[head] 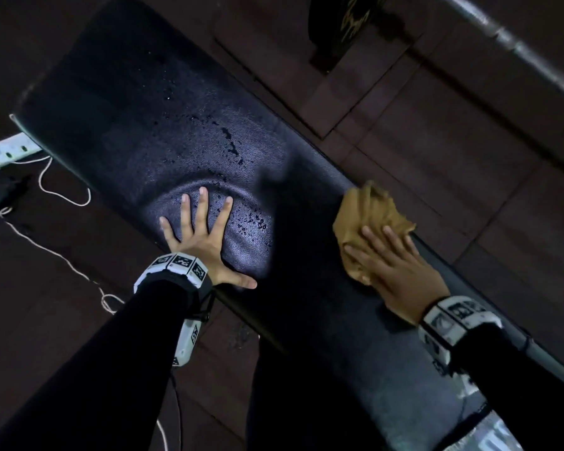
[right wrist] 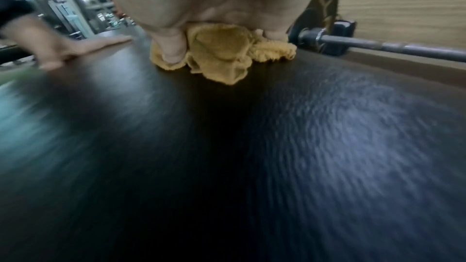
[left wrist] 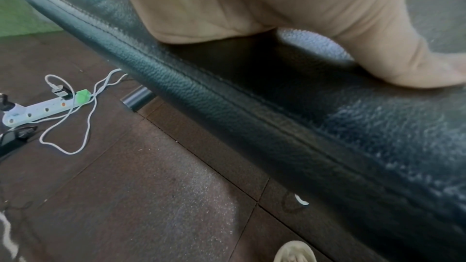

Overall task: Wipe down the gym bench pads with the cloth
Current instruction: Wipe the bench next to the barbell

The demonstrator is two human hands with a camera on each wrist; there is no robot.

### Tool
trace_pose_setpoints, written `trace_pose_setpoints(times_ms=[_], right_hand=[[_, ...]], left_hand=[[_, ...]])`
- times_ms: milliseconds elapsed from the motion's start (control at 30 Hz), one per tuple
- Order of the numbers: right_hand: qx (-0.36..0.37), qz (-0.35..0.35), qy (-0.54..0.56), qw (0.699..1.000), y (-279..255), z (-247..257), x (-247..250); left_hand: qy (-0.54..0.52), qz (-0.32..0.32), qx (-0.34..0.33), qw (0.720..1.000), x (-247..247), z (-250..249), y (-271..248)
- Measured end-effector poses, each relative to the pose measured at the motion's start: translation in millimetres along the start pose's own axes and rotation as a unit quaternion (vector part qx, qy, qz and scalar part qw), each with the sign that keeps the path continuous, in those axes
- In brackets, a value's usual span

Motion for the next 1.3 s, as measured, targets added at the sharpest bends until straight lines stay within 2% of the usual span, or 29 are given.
trace_pose_setpoints(times_ms=[67,167,267,333,433,533,600,700,800,900,1067,1167,1300], right_hand=[[-0.04,0.007,0.031,0.999,20.9,-11.3,6.9],[-0.067,-0.024,0.045,0.996,74.9,-8.5,26.9],[-0.057,-0.031,0.023,0.998,123.2,12.9,43.0],[-0.031,-0.037,-0.016,0.999,135.4,35.1,44.7],[0.044,-0.036,-0.041,0.998,116.1,66.9,30.5],[0.111,-0.029,-0.023,0.993,62.9,76.0,8.8],[0.113,-0.008,-0.03,0.993,26.1,62.8,-3.8],[0.066,0.003,-0.023,0.998,-2.6,25.4,-6.3],[0.01,-0.005,0.019,1.0,11.8,-2.2,3.5],[-0.02,-0.028,0.034,0.999,57.3,-6.3,24.2],[-0.002,-0.041,-0.021,0.999,121.8,26.8,41.1],[-0.004,-0.053,-0.017,0.998,112.7,50.3,32.1],[0.006,-0.034,0.017,0.999,63.7,91.2,4.4]], left_hand=[[-0.001,0.004,-0.002,1.0,0.8,-0.6,-0.6],[-0.004,0.005,-0.006,1.0,1.9,-1.4,-2.5],[-0.006,0.01,-0.006,1.0,2.1,-2.7,-4.5],[-0.005,0.013,-0.003,1.0,3.0,-3.6,-4.8],[-0.007,0.021,-0.001,1.0,4.0,-4.1,-5.2],[-0.007,0.027,-0.001,1.0,5.3,-5.4,-6.0],[-0.004,0.03,0.002,1.0,5.2,-5.8,-6.8],[-0.003,0.03,0.003,1.0,4.9,-5.3,-6.3],[-0.004,0.032,0.003,0.999,3.9,-4.7,-5.8],[0.0,0.028,0.004,1.0,2.7,-4.0,-4.6],[-0.001,0.005,0.002,1.0,1.0,-2.2,-2.9],[0.0,-0.013,-0.01,1.0,-0.1,-0.7,-2.1],[-0.006,-0.032,-0.021,0.999,-3.3,0.6,-1.9]])
Point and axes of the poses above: each hand's wrist, its own y-axis towards the middle knuckle, its own x-axis out of the back of the hand, z = x × y, the point moved 5 cm from there along y, towards the middle knuckle, and after that the axes turned 11 degrees about -y, right-handed, at the moved point
